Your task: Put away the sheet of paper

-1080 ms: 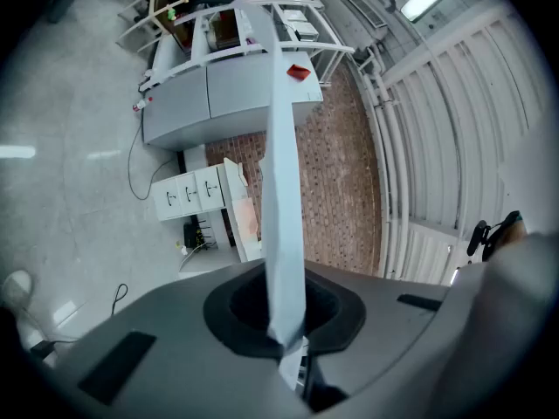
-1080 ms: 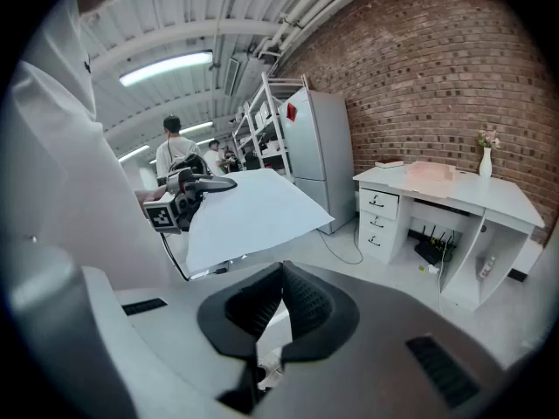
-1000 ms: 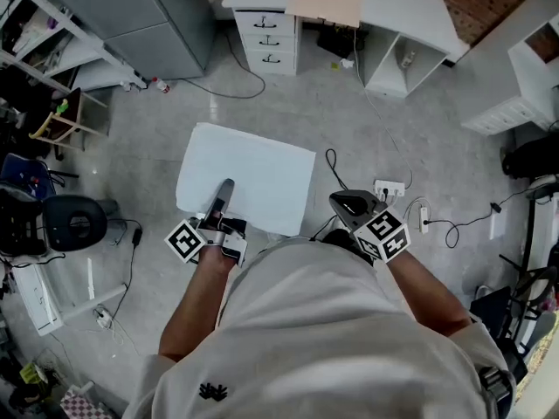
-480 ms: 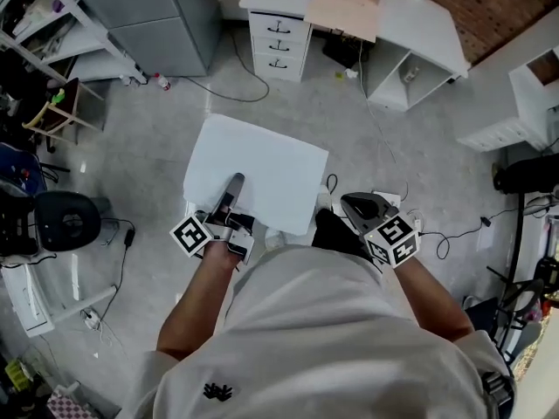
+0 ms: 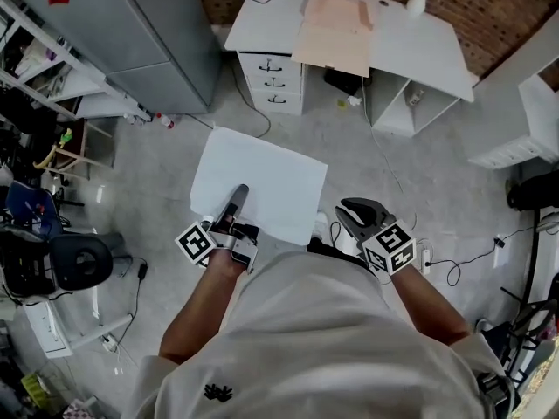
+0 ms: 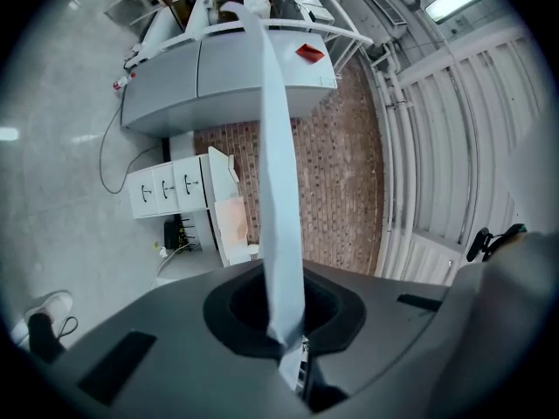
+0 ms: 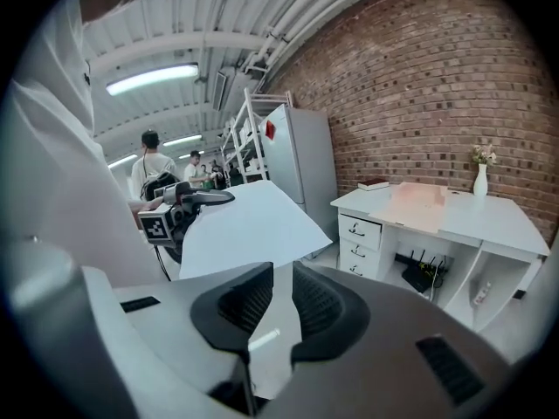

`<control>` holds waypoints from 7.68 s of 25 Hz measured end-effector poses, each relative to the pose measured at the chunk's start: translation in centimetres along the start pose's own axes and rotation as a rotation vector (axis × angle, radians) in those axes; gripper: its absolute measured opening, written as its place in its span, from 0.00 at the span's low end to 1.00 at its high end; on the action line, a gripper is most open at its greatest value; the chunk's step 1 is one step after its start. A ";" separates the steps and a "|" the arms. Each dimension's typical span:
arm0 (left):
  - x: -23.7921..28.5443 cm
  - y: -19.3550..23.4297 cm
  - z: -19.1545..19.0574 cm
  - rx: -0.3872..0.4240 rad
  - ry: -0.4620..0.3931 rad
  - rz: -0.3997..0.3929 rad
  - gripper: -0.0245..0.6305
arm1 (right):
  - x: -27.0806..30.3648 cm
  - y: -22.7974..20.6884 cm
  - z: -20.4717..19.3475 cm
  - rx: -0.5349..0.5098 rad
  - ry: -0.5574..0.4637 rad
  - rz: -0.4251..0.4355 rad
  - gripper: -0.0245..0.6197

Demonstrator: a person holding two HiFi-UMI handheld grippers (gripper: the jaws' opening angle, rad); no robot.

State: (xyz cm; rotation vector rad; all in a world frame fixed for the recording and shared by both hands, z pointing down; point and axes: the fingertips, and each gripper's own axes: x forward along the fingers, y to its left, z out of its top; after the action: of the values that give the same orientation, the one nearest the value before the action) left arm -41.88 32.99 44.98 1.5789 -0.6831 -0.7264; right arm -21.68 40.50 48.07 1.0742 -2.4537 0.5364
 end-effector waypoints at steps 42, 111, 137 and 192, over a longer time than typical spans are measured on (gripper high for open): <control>66.8 15.7 11.2 -0.105 0.128 0.125 0.07 | 8.1 -49.4 16.3 0.223 0.057 -0.331 0.10; 102.7 31.0 15.5 0.295 -0.028 0.968 0.45 | 9.2 -89.8 13.8 0.369 0.160 0.116 0.10; 90.4 22.2 13.1 0.305 0.040 0.748 0.46 | 14.2 -79.3 17.7 0.182 0.128 0.193 0.10; 45.4 6.5 7.9 0.576 0.368 0.199 0.07 | 17.1 -42.4 18.4 -0.190 0.138 0.161 0.08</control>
State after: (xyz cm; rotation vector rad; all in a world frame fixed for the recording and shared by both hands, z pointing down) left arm -19.52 -7.71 47.25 2.0592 -0.7983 -0.0735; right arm -4.15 -5.53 48.94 0.7442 -2.4242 0.4008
